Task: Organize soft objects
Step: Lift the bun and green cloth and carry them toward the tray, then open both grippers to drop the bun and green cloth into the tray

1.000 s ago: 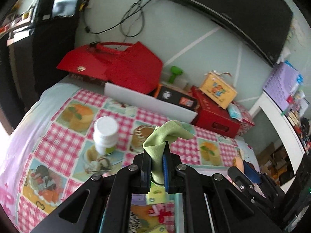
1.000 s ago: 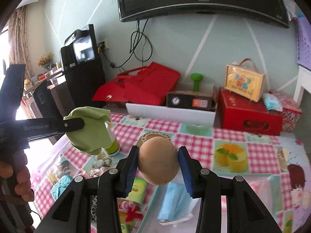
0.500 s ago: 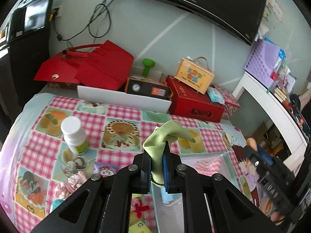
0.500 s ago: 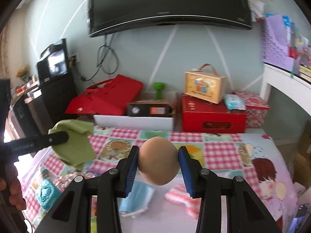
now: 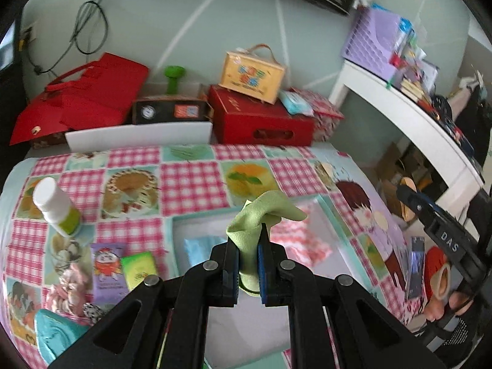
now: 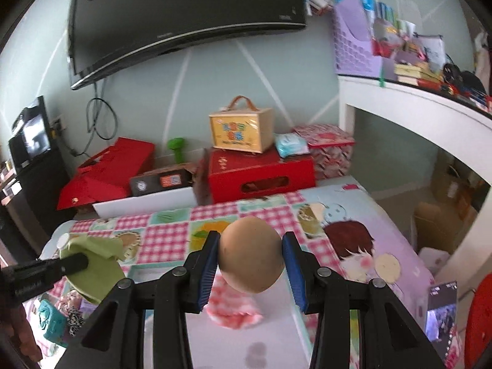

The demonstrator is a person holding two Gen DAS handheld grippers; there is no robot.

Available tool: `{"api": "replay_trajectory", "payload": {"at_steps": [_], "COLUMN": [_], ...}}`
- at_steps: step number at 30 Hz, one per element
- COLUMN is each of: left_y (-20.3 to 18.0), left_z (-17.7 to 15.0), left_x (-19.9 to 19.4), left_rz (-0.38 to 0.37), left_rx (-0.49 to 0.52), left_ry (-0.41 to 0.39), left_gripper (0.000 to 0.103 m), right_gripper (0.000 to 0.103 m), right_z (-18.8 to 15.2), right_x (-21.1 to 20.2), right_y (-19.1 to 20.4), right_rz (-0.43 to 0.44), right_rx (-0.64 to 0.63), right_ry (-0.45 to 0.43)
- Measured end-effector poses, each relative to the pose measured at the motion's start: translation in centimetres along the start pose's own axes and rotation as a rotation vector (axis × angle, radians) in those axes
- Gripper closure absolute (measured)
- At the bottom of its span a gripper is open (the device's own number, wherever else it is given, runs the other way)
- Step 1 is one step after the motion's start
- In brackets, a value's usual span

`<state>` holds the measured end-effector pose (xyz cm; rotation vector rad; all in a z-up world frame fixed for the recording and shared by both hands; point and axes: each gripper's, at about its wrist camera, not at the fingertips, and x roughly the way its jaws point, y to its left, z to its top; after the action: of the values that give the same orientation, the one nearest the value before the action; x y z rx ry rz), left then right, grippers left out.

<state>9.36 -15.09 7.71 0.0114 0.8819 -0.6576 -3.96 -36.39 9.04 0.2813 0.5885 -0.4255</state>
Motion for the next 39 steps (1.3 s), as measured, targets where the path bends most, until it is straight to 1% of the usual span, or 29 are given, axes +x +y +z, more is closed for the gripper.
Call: {"api": "replay_trajectory", "payload": {"at_steps": [2,5,9,14,20,22,26,31,37,39], "left_y": [-0.6,-1.4,-1.7,-1.9,-2.4,-1.9,-0.8,-0.9,0.3,0.5], "left_z": [-0.5,-1.1,-2.0,-3.1,-3.9,-4.1,-4.7,-5.4,-6.6,-6.7], "left_x": [0.6,1.5,2.6,3.9,5.5,6.4,8.0,9.4,11.9,12.2], "left_rz": [-0.004,-0.013,-0.024,-0.054,-0.066,-0.072,-0.109,-0.132,-0.074,-0.066], "left_rx": [0.011,0.022,0.021,0.002,0.002,-0.020,-0.086,-0.100,-0.146,-0.153], "left_ry": [0.020,0.049,0.089,0.141,0.188,0.214,0.267,0.308,0.380,0.386], "left_gripper": [0.093,0.093,0.093,0.093,0.093,0.093,0.093,0.093,0.093,0.093], "right_gripper": [0.059,0.059,0.059,0.059,0.059,0.059,0.059,0.059,0.059,0.059], "right_z": [-0.3,-0.9,-2.0,-3.4,-5.2,-5.9,-7.2,-8.5,-9.6,-9.8], "right_x": [0.2,0.8,1.8,2.8,4.7,5.6,7.2,8.8,10.0,10.3], "right_y": [-0.3,-0.6,-0.3,0.0,0.1,-0.1,0.0,-0.1,0.3,0.4], "right_rz": [-0.010,-0.015,-0.035,-0.020,-0.040,-0.036,-0.059,-0.069,-0.064,-0.064], "right_rx": [0.001,0.021,0.015,0.026,0.037,0.040,0.021,0.011,-0.010,-0.014], "right_ry": [0.015,0.060,0.113,0.174,0.277,0.308,0.375,0.446,0.500,0.512]}}
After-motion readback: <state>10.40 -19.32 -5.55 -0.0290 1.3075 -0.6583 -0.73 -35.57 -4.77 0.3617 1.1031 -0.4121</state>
